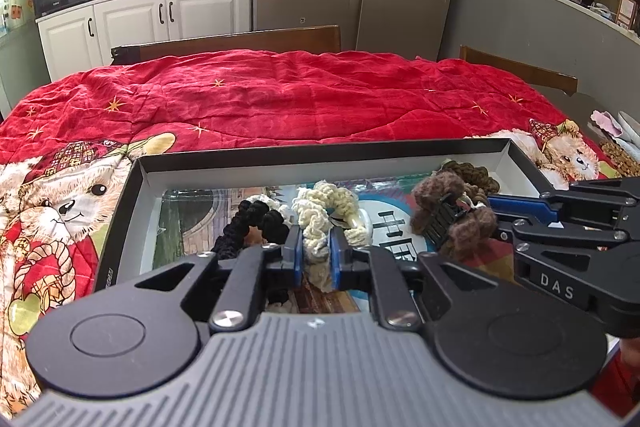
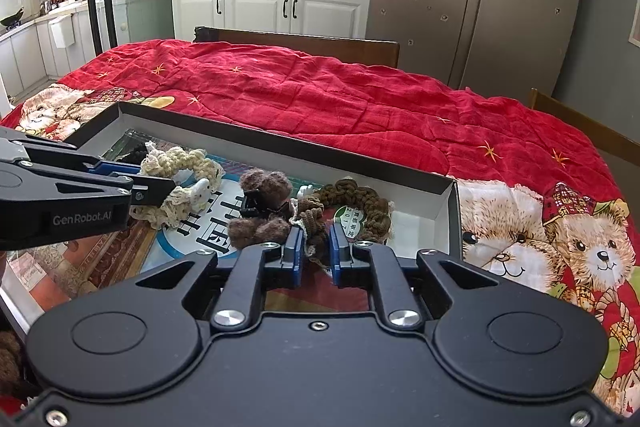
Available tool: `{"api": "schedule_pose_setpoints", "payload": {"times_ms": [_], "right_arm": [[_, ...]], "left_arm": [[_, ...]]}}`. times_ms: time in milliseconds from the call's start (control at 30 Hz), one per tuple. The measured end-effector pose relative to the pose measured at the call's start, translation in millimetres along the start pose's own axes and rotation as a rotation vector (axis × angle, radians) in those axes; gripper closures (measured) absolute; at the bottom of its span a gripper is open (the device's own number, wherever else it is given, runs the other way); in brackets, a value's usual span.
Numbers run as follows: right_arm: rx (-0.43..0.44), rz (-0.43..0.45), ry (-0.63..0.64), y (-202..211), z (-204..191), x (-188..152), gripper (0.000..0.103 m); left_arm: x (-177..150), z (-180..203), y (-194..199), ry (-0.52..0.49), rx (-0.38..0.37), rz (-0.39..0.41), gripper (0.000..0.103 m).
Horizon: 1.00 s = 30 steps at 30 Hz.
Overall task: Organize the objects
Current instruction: 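Open left gripper over box interior while right gripper releases braided ring beside it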
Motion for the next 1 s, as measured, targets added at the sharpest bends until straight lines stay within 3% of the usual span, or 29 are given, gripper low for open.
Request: {"api": "schedule_pose_setpoints", "payload": {"times_ms": [233, 500, 1000], "right_arm": [[0.0, 0.002, 0.006, -0.1, -1.3, -0.7, 0.085], [0.005, 0.009, -0.009, 2.7, -0.7, 0.0, 0.069], [0.012, 0.015, -0.036, 9.7, 1.7, -1.4, 0.068]], "left_arm": [[-1.0, 2.0, 0.7, -0.01, -0.003, 0.0, 0.067], [-1.6, 5.4, 1.9, -0.024, -0.001, -0.001, 0.065], [2.1, 13.5, 17.1, -0.054, 0.0, 0.021, 0.047]]}}
Point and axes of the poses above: each gripper's, at about its wrist camera, not at the fingertips, and y roughly against the way its jaws point, z to its right, x to its top, the point moved 7 cm from there along -y, roughly the way its jaws point, and after that the axes turned 13 degrees about -x, right-handed, at the moved point
